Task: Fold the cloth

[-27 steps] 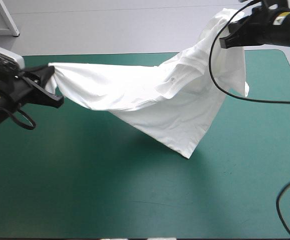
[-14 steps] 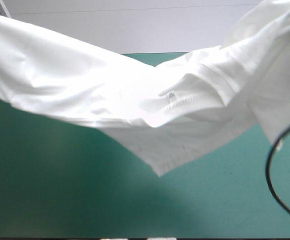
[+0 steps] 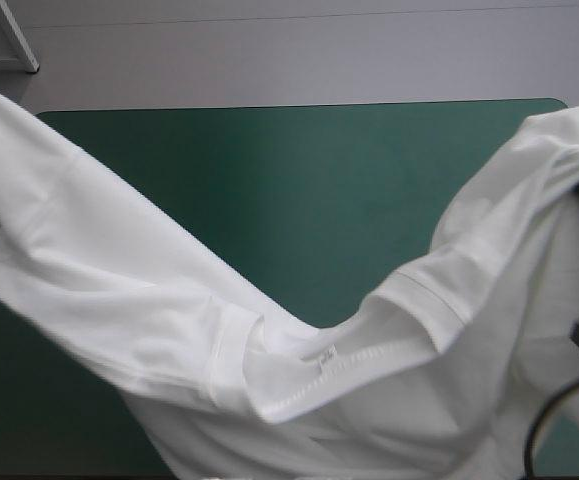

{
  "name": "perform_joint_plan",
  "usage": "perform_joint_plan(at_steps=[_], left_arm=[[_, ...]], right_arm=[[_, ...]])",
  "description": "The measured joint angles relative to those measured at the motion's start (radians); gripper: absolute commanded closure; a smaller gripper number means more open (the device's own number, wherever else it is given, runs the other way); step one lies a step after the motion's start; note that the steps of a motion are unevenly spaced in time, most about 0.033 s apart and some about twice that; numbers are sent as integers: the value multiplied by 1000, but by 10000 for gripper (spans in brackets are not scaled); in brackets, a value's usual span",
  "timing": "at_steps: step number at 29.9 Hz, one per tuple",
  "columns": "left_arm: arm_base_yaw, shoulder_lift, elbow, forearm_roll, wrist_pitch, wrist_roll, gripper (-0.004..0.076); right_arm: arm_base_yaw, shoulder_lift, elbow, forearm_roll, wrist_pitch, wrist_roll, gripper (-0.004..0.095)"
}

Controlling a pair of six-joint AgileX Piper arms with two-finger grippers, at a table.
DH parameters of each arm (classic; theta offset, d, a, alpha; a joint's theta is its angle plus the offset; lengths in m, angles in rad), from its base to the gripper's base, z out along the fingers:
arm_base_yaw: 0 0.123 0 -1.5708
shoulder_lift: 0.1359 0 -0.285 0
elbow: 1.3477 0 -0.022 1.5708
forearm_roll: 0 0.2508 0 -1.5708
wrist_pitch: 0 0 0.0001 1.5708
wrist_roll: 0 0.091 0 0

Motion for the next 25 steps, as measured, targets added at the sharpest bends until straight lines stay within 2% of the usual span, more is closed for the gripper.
perform_joint_plan(at_steps=[5, 10, 13, 19, 22, 25], left_arm=[[0, 20, 326, 4, -30, -1, 705], [0, 76, 613, 12, -176, -1, 705], [0, 155, 725, 8, -284, 4, 705], [-4, 382, 734, -136, -458, 138, 705], [-20, 488, 702, -194, -552, 200, 705], [-23, 588, 645, -213, -592, 220, 705]], right_arm=[[0, 51, 337, 53, -55, -32, 908], [0, 169, 658, 73, -213, -84, 908], [0, 278, 762, 73, -327, -122, 908], [0, 549, 727, 73, -534, -171, 908], [0, 666, 644, 73, -596, -174, 908], [-6, 765, 532, 73, -616, -174, 908]])
